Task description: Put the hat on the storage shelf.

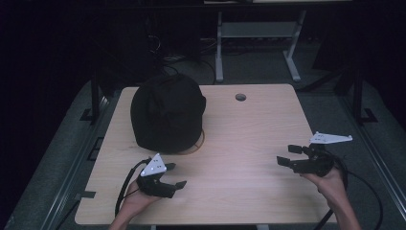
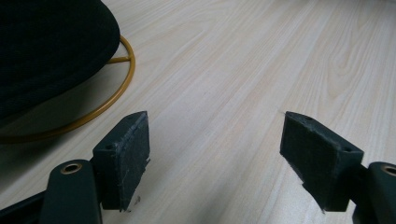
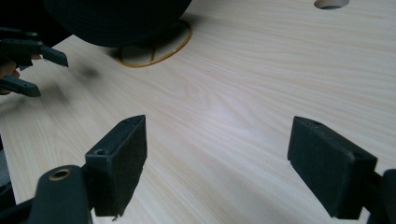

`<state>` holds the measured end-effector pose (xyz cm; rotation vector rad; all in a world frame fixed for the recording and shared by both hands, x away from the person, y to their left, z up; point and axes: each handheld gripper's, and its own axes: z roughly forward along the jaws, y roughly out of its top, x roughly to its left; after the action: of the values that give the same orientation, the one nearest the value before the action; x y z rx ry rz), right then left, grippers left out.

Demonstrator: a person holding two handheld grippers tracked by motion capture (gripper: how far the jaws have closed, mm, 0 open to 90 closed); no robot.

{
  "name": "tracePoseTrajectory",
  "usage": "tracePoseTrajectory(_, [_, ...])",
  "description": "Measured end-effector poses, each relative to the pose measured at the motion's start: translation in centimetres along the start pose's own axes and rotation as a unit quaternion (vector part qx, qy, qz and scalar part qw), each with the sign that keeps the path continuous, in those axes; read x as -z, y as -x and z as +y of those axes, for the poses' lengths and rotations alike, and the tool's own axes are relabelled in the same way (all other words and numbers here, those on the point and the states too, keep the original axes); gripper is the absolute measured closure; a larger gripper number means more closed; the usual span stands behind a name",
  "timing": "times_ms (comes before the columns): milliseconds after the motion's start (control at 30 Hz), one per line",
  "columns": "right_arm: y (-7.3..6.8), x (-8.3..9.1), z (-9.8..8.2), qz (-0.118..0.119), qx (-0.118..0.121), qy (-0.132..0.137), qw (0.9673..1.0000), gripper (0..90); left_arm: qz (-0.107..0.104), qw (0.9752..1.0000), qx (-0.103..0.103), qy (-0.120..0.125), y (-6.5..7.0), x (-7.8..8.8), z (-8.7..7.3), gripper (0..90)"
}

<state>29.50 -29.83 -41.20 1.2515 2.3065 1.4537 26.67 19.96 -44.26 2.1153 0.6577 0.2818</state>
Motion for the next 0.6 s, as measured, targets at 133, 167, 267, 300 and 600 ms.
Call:
tracePoseTrajectory(133, [0.0,0.4,-0.9,0.0,0.0,0.009,1.0,19.6,-0.001,1.0,0.002,0.0,0.0,0.0,0.0,23.5])
tracePoseTrajectory(167, [-0.1,0.5,-1.1,-0.002,0.001,0.007,1.0,19.6,-0.001,1.0,0.001,-0.002,0.0,-0.1,0.0,23.5])
tracePoseTrajectory(267, [-0.2,0.7,-1.7,-0.007,0.004,0.003,1.0,19.6,-0.003,1.0,0.006,-0.003,0.1,-0.2,-0.2,23.5])
tracePoseTrajectory(300, [-0.3,0.8,-2.0,-0.007,0.002,0.004,1.0,19.6,-0.003,1.0,0.006,-0.004,0.1,-0.3,-0.2,23.5])
tracePoseTrajectory(600, [-1.6,1.5,-4.0,-0.015,0.01,0.021,0.9996,18.8,-0.01,0.9999,0.011,0.0,0.0,-0.2,-0.2,23.6])
